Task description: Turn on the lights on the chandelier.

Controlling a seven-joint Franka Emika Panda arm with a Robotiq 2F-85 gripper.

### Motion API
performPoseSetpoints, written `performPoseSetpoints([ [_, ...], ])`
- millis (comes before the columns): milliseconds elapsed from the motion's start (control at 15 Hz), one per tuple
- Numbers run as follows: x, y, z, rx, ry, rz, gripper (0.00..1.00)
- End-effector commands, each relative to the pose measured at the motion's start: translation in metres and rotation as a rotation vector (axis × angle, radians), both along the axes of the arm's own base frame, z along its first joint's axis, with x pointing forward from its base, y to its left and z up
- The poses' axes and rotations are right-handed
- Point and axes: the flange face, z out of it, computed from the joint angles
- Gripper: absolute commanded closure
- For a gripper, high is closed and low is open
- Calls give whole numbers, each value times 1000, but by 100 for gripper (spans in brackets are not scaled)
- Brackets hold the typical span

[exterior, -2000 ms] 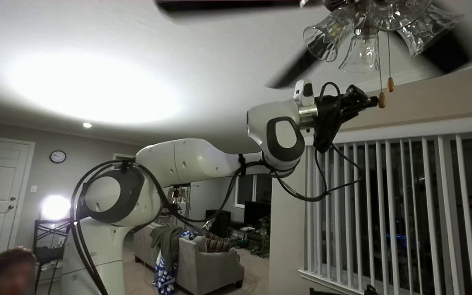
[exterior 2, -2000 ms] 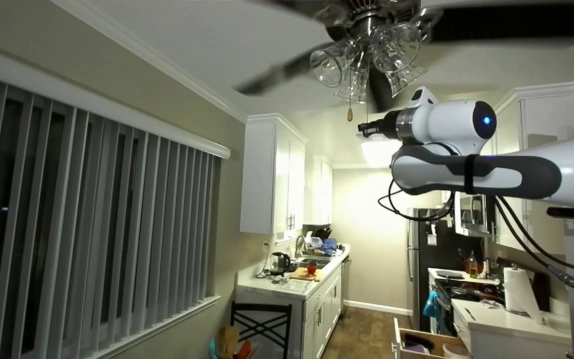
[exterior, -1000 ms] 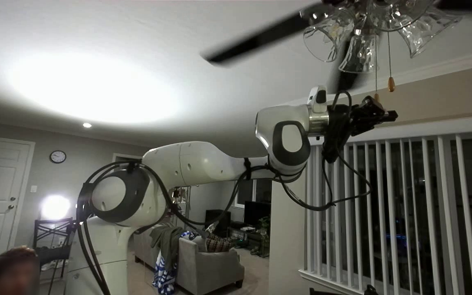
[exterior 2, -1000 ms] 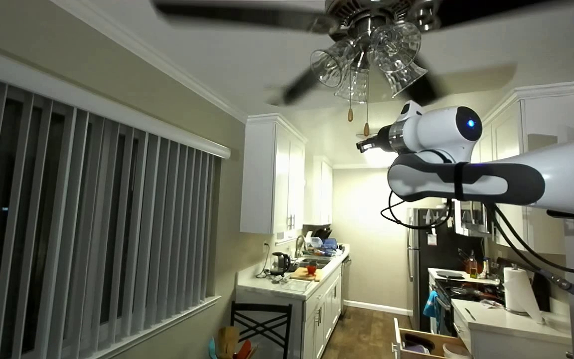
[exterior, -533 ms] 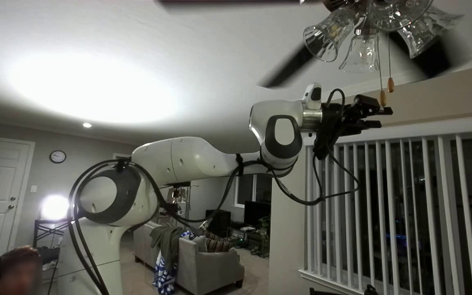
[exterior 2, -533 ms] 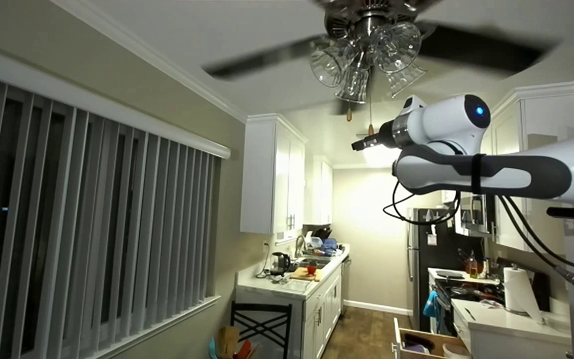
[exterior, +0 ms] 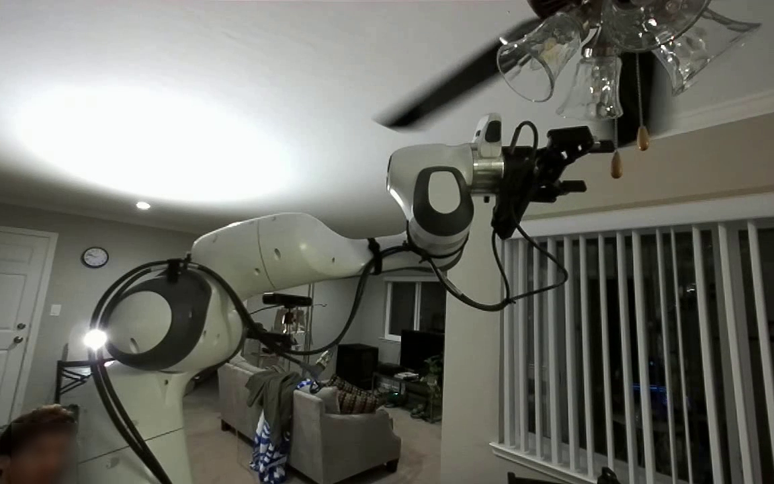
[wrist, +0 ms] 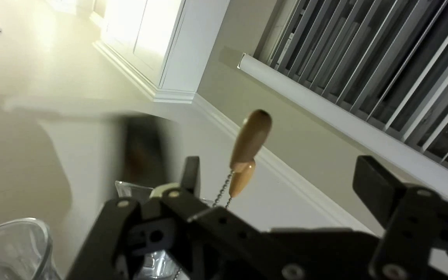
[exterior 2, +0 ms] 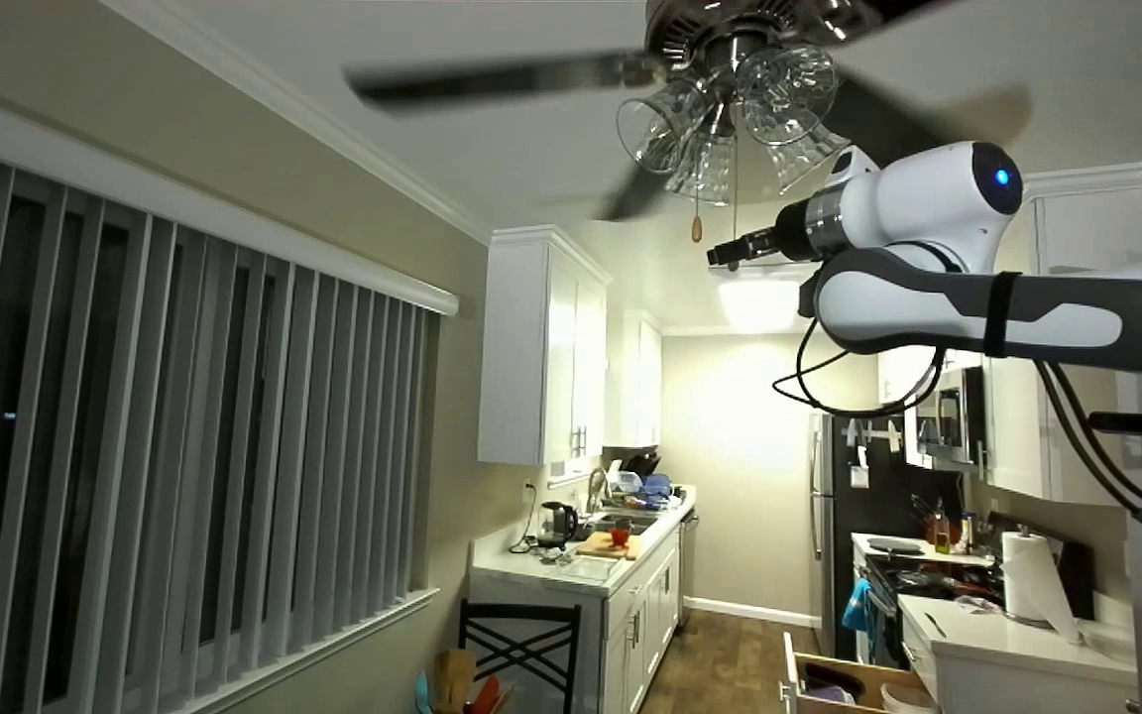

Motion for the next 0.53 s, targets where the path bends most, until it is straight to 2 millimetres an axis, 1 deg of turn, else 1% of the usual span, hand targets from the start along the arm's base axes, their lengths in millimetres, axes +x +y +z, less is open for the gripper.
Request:
performPoseSetpoints([
  [0,1,5,9,11,9,-28,0],
  [467,15,20,12,9,40,-66,0],
])
